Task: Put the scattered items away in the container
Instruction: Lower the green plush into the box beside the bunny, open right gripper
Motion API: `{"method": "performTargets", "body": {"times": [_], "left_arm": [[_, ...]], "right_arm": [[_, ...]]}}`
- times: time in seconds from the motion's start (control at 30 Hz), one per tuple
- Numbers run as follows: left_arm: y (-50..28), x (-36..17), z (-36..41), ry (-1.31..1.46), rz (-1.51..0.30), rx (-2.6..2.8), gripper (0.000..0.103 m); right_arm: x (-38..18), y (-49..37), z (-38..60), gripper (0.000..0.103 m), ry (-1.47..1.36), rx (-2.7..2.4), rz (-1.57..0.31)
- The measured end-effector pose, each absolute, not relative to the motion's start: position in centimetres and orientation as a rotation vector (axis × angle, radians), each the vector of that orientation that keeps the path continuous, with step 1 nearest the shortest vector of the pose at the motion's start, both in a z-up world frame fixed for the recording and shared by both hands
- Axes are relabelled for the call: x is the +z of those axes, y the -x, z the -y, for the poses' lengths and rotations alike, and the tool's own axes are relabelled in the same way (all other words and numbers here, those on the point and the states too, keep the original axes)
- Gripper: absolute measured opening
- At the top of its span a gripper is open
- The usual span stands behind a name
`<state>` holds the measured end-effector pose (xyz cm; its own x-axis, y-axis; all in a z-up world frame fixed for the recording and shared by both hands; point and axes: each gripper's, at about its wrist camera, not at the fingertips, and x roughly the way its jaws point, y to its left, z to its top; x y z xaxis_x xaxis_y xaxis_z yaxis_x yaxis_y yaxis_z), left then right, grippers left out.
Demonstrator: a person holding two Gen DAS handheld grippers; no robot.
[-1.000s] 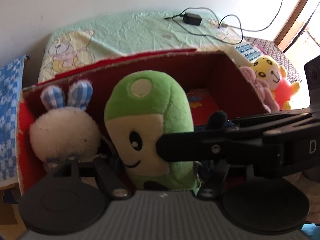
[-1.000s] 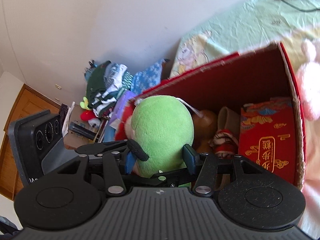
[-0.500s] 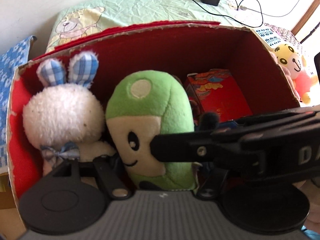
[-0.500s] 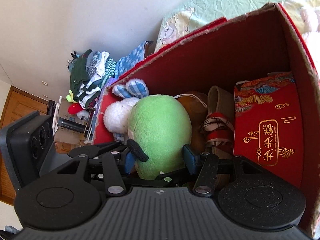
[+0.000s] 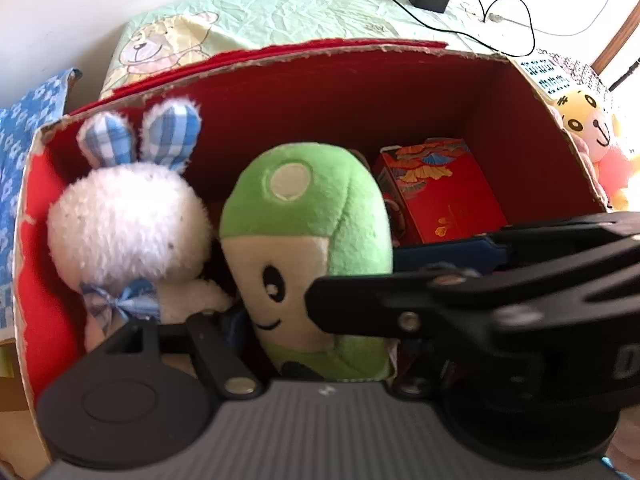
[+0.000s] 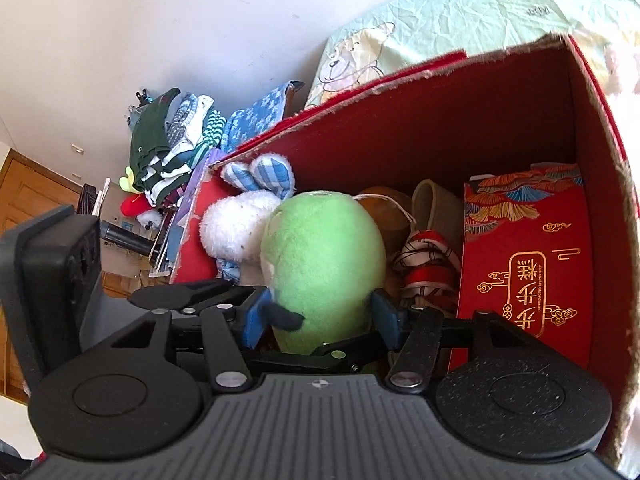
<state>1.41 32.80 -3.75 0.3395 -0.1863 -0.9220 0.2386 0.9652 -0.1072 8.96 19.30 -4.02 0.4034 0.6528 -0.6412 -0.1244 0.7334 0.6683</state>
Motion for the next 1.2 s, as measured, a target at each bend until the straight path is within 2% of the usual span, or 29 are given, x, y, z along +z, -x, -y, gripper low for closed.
{"method": "performTargets", "body": {"times": [0.27, 0.47, 0.57, 1.2], "left_arm": [[-1.4, -3.6, -32.9, -0.026, -1.198, -0.253, 0.072], [-1.2, -3.4, -33.2, -0.012, -1.194, -0.238, 0.072], [-1.1, -3.3, -33.0, -0.015, -1.192, -0.230, 0.072], [-0.6, -2.8, -33.0, -0.021, -1.177, -0.168, 0.072]], "right_arm": [[-3.1, -8.1, -17.4, 0.059, -0.654, 0.500, -1.008], [-3.0, -7.8, -17.0, 0.051, -0.648, 0.456, -1.000], [-3.2, -7.8, -17.0, 0.043, -0.645, 0.448, -1.008], [-3.0, -7.4, -18.8, 0.043, -0.595, 0.417, -0.997]]}}
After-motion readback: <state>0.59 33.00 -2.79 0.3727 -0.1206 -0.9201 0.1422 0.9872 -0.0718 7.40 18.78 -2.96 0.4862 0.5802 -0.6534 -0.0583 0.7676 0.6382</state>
